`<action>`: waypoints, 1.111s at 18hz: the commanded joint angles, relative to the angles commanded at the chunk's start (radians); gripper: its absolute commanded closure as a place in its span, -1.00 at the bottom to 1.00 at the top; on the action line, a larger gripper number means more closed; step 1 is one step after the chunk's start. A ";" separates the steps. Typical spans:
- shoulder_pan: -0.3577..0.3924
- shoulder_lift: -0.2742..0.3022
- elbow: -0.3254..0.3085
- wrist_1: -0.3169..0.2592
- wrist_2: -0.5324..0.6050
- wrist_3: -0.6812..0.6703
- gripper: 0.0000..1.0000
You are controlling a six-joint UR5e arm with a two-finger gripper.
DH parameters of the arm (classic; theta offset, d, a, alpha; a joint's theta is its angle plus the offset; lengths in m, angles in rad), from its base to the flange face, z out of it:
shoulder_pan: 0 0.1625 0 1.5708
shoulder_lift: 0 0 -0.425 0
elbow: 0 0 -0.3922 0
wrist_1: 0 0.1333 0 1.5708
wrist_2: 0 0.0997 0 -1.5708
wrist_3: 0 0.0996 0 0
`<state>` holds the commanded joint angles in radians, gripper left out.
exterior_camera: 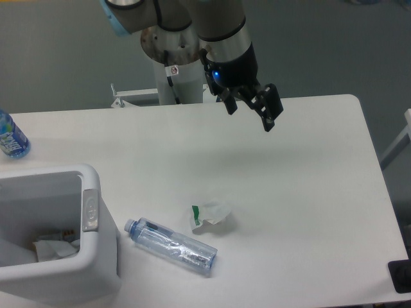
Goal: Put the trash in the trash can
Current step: 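Move the open gripper toward the crumpled white wrapper, then lower the gripper onto the crumpled white wrapper and close on it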
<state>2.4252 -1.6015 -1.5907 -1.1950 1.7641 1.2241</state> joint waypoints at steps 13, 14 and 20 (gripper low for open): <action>-0.044 -0.087 -0.011 0.087 -0.002 -0.310 -1.00; -0.058 -0.101 -0.015 0.103 -0.002 -0.339 -1.00; -0.140 -0.187 -0.061 0.210 -0.002 -0.591 -1.00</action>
<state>2.2857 -1.7885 -1.6520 -0.9850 1.7625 0.6336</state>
